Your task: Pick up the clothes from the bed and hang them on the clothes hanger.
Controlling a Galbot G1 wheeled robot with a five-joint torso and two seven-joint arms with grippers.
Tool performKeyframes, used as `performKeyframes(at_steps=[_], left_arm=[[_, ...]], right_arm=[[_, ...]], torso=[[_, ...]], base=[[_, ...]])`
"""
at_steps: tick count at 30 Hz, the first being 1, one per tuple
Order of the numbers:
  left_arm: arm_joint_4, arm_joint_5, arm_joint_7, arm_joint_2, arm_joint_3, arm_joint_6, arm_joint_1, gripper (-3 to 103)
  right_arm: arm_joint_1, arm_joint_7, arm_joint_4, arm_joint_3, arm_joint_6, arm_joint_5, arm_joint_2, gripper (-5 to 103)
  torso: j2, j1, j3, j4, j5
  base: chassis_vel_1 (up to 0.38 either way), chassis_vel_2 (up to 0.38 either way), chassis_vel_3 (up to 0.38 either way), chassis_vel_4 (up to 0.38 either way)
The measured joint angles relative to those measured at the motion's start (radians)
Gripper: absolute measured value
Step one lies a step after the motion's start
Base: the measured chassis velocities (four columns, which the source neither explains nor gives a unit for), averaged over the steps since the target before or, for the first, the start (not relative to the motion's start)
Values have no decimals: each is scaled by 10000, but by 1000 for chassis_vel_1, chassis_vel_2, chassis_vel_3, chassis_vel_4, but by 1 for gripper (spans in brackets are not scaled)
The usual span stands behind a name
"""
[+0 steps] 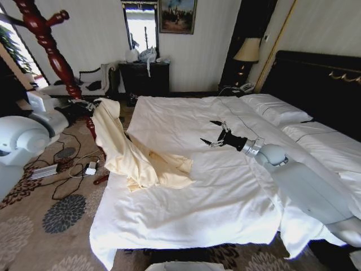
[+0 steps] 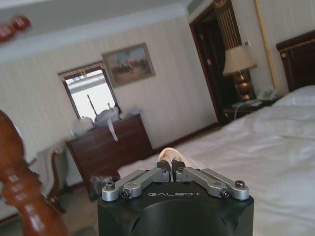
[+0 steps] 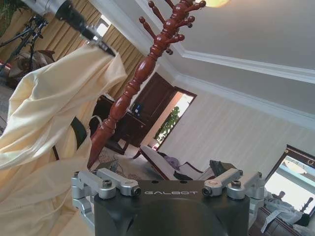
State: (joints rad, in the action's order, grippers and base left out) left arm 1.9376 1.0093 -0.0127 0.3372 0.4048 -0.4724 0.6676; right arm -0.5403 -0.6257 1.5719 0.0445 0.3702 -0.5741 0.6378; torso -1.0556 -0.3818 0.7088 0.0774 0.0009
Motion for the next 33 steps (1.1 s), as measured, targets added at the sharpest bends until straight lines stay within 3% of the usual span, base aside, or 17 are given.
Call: performKeyframes(at_steps=[3,6,10,14,17,20,22,26,28,30,33], left_arm=[[136,-130,-37,386,-241,-8,584,1],[287,-334,-208,1354,-367,-190,1864,1],[444,-424,-302,2072,-318,-358,3103,1],[612,-1261,-553,3191,72,-643,5235,1],[698,-1510,-711,3620,204,-653,5975,1],[1239,-1617,-1295,4295,513,-758,7290,1],[1396,-1617,-1494,4394,599,-839,7518,1],[2333,-1599,-2880,5139,1562,-1155,9075,1],[2435,-1541,-3121,5392,1817,-1155,9284,-2],[2499,-1378,-3500,5988,2308,-1154,9503,7],[2459,-1228,-3679,6461,2654,-1156,9544,7]], right_arm=[[-117,-15,-3,49,35,55,77,100],[-331,-38,-22,107,127,164,140,100],[-517,-104,-75,202,221,271,152,100],[-811,-228,-64,342,371,389,98,100],[-841,-287,-55,363,429,436,59,100],[-837,-327,-73,354,465,461,70,100],[-837,-329,-73,341,469,462,77,100],[-933,-337,-74,352,516,502,99,100],[-947,-338,-89,370,532,515,101,100],[-959,-342,-124,376,545,525,106,100],[-952,-343,-144,365,560,527,103,100]], torso=[[0,0,1,5,-11],[1,-3,2,6,-9],[1,-2,1,7,-10],[0,0,1,2,-9],[0,0,0,2,-9],[0,0,0,5,-8],[0,1,0,5,-8],[0,1,0,4,-6],[0,1,-1,4,-8],[0,1,0,6,-5],[0,1,0,5,-8]], base=[[0,0,0,0],[0,0,0,0],[0,0,0,0],[0,0,0,0],[0,0,0,0],[0,0,0,0],[0,0,0,0],[0,0,0,0],[0,0,0,0],[0,0,0,0],[0,0,0,0]])
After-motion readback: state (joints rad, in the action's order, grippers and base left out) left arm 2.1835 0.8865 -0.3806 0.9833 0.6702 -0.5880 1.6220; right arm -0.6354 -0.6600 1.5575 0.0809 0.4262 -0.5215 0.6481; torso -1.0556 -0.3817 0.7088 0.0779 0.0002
